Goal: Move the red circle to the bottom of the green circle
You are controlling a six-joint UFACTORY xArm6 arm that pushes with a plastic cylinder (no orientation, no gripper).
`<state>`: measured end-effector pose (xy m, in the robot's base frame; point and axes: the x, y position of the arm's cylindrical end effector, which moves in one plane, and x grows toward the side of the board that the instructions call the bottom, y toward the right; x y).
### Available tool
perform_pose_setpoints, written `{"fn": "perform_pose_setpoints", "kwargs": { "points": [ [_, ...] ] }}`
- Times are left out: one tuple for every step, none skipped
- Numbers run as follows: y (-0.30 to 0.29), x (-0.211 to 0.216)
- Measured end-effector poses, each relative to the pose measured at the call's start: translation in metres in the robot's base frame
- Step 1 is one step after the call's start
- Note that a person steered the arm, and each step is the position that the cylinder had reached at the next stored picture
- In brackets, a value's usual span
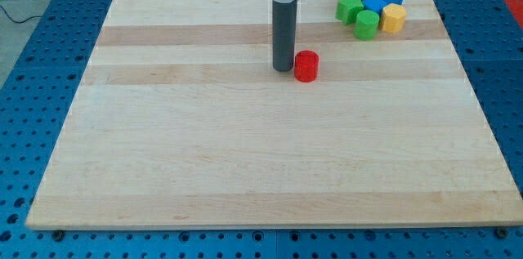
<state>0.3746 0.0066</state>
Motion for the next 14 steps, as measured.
{"fn": "perform_pose_setpoints", "kwargs": {
  "points": [
    [-0.033,0.006],
    [-0.015,0.016],
    [0.034,0.016],
    [0.084,0.011],
    [0.121,0.006],
    [0.123,0.01],
    [0.126,0.018],
    [0.149,0.013],
    [0.17,-0.008],
    [0.185,-0.033],
    [0.201,-0.053],
    [0.209,-0.043],
    [0.207,0.001],
    [0.178,0.017]
  ]
}}
